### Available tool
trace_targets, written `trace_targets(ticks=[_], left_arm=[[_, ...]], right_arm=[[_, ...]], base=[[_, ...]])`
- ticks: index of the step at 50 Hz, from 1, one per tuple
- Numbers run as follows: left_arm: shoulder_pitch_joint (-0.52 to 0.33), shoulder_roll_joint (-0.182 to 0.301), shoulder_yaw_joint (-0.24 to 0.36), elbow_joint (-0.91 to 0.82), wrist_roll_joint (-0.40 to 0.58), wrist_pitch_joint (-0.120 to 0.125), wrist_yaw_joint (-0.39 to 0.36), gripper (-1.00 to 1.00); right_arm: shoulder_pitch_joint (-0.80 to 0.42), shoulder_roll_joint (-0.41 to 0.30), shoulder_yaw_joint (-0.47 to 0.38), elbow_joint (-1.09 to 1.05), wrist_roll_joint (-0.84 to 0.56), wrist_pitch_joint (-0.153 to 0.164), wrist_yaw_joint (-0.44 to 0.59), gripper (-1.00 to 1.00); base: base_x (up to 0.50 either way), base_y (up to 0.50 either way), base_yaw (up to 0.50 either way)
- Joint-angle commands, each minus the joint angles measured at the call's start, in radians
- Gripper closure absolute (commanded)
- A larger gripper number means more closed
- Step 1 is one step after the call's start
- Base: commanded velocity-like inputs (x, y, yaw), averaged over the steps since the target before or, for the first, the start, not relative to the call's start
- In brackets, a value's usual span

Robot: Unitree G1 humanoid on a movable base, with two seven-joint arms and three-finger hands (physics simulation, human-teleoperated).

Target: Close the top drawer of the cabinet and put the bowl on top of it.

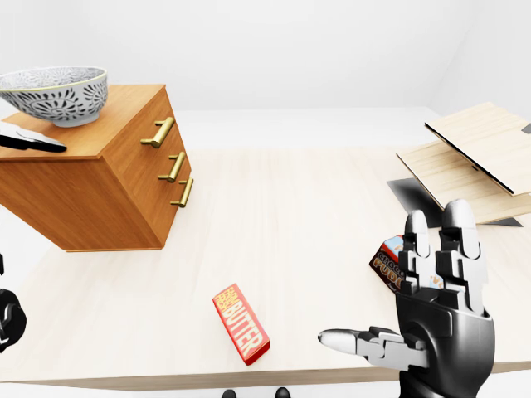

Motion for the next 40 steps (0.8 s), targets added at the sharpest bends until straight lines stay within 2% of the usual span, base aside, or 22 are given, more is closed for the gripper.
trace_targets(ticks=[1, 4, 8, 12, 20, 23, 30, 32, 37, 40], left_arm=[[0.092, 0.002, 0.047, -0.267, -0.067, 0.0, -0.121, -1.0], [0.131, -0.025, 0.093, -0.443, -0.16, 0.0, -0.181, -1.0], [0.176, -0.044, 0.109, -0.593, -0.258, 0.0, -0.218, -1.0], [0.223, -0.07, 0.141, -0.803, -0.373, 0.0, -0.277, -1.0], [0.278, -0.091, 0.148, -1.024, -0.484, 0.0, -0.28, -1.0], [0.294, -0.118, 0.136, -1.069, -0.504, 0.0, -0.268, -1.0], [0.351, -0.202, 0.119, -1.178, -0.552, 0.0, -0.261, -1.0], [0.384, -0.25, 0.121, -1.233, -0.591, 0.0, -0.261, -1.0], [0.44, -0.298, 0.102, -1.325, -0.626, 0.0, -0.244, -1.0], [0.484, -0.34, 0.117, -1.419, -0.671, 0.0, -0.249, -1.0]], right_arm=[[-0.003, -0.003, 0.004, -0.001, -0.005, 0.003, -0.004, -1.0], [-0.004, -0.005, 0.006, 0.001, -0.007, 0.003, -0.005, -1.0], [-0.005, -0.008, 0.009, -0.001, -0.008, 0.005, -0.009, -1.0], [-0.019, -0.017, 0.009, -0.005, -0.012, 0.023, -0.022, -1.0], [-0.028, -0.028, 0.012, -0.006, -0.014, 0.032, -0.035, -1.0], [-0.034, -0.032, 0.024, -0.006, -0.027, 0.036, -0.043, -1.0], [-0.054, -0.053, 0.026, -0.016, -0.027, 0.066, -0.069, -1.0], [-0.066, -0.06, 0.027, -0.013, -0.033, 0.075, -0.077, -1.0], [-0.076, -0.069, 0.018, -0.02, -0.026, 0.093, -0.082, -1.0], [-0.09, -0.073, 0.036, -0.007, -0.05, 0.097, -0.095, -1.0]], base=[[0.0, 0.0, 0.0], [0.0, 0.0, 0.0], [0.0, 0.0, 0.0], [0.0, 0.0, 0.0], [0.0, 0.0, 0.0], [0.0, 0.0, 0.0], [0.0, 0.0, 0.0], [0.0, 0.0, 0.0], [0.0, 0.0, 0.0], [0.0, 0.0, 0.0]])
